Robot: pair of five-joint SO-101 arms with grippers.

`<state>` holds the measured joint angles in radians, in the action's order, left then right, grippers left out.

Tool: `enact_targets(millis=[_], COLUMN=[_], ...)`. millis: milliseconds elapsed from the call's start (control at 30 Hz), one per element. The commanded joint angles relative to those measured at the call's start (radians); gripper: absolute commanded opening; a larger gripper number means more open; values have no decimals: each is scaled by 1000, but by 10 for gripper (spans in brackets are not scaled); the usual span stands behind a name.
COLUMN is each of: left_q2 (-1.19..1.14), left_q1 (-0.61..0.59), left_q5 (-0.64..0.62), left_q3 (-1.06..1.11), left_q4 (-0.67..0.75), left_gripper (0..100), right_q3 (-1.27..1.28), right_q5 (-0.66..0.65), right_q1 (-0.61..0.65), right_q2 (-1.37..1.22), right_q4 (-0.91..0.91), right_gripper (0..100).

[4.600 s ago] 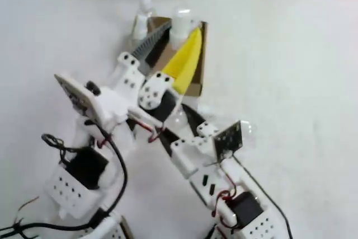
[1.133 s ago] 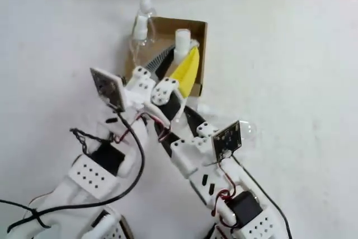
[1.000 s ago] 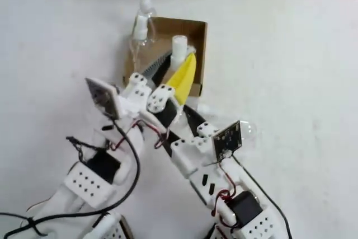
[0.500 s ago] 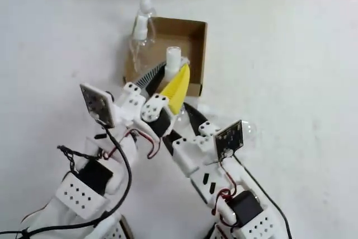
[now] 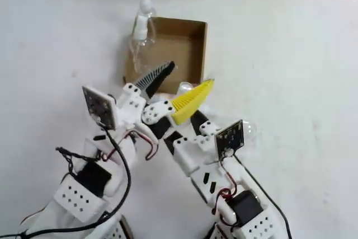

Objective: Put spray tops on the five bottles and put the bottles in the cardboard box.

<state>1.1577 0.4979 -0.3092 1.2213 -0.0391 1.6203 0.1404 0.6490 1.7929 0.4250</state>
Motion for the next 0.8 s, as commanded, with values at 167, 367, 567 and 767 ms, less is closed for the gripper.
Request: enact_targets(millis=[167, 367, 567, 767], left_q2=[332, 418, 421, 424], left_q1=[12, -7, -18, -16], left_q5=[12, 14, 14, 31], left_q3=[-17, -12, -9, -9], left_q4=[-265, -516, -637, -655], left_gripper=[325, 324, 239, 49], right_q3=[-20, -74, -117, -115], right_q5=[-12, -12, -12, -12], right_q1=[-13, -142, -277, -344], right_q2=[10, 10, 8, 7], right_q4=[1, 2, -4, -122], right_gripper=[19, 19, 19, 19])
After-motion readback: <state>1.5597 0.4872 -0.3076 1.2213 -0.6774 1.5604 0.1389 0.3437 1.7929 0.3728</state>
